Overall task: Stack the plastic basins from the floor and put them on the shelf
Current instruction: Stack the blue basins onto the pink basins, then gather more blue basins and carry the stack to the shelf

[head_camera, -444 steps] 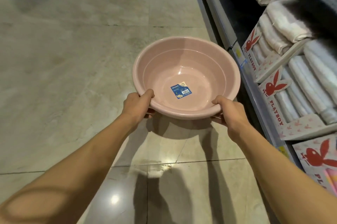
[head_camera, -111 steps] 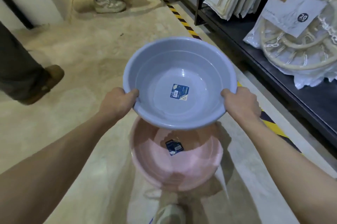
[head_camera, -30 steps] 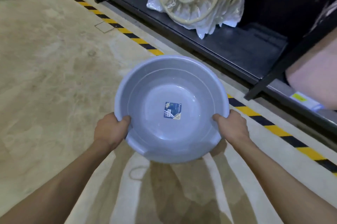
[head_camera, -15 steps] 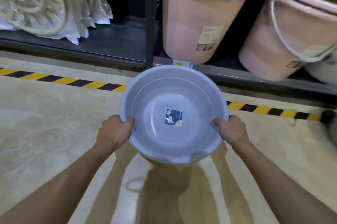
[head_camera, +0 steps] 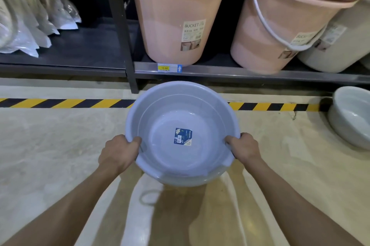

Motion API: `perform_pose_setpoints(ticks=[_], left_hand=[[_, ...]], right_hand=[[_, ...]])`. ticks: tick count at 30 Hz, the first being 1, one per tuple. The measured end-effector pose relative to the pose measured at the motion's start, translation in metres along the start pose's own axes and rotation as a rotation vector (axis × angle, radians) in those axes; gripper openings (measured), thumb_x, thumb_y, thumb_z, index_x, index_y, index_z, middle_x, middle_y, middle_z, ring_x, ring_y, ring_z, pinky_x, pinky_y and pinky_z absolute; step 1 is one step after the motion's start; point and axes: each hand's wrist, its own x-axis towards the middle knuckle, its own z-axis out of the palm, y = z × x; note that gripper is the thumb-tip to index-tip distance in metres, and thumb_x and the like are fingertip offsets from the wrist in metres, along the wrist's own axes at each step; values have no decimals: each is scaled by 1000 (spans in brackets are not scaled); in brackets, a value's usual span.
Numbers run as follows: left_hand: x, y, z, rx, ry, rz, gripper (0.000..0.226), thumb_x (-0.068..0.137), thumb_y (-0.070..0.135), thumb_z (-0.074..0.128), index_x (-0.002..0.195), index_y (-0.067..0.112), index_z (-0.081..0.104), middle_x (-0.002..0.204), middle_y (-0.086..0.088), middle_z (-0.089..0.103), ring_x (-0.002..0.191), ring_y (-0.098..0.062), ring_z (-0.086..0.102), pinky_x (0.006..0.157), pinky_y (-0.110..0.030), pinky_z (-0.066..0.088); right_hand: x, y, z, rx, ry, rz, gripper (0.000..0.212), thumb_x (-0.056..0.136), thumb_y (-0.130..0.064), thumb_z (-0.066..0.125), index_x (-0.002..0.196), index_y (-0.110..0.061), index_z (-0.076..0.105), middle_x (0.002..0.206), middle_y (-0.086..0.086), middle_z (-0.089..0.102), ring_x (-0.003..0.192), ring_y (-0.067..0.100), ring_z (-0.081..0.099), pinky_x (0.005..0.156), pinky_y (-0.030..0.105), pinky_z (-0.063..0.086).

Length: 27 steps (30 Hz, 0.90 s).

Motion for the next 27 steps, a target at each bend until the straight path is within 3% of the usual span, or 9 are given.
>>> perform_pose_setpoints(ticks=[10,14,18,23,27], left_hand=[[-3,-14,-2,11,-55,-2,53,76,61,41,85,16,67,80,-10,71,72,-32,68,73,-45,59],[-7,-18,-1,-28,-38,17,62,81,80,40,89,24,65,84,-6,71,78,-34,68,80,-50,60],[-11,-17,-5,47,42,50,78,73,91,27,97,24,58,83,-6,71,80,-35,65,81,-50,55],[-10,-10,-26,132,172,72,83,74,90,25,125,28,49,88,8,67,88,-35,59,78,-45,45],[-25,19,-56,254,206,144,68,90,77,38,130,24,50,100,3,66,88,-32,58,74,-41,43]], right_hand=[[1,3,20,-22,-22,23,28,78,-37,66,92,-13,64,90,7,69,79,29,68,77,48,61],[-1,1,19,-8,-58,32,32,76,-38,66,99,-15,64,95,7,70,84,31,70,82,52,62],[-3,0,15,-22,-55,7,40,83,-47,65,107,-15,61,101,7,69,89,32,69,85,52,60],[0,-2,0,-32,18,-27,53,88,-59,57,124,-20,53,97,5,71,88,28,68,79,40,55],[-13,-12,-31,-26,54,1,57,91,-60,56,129,-18,54,110,9,68,96,30,64,81,40,51]])
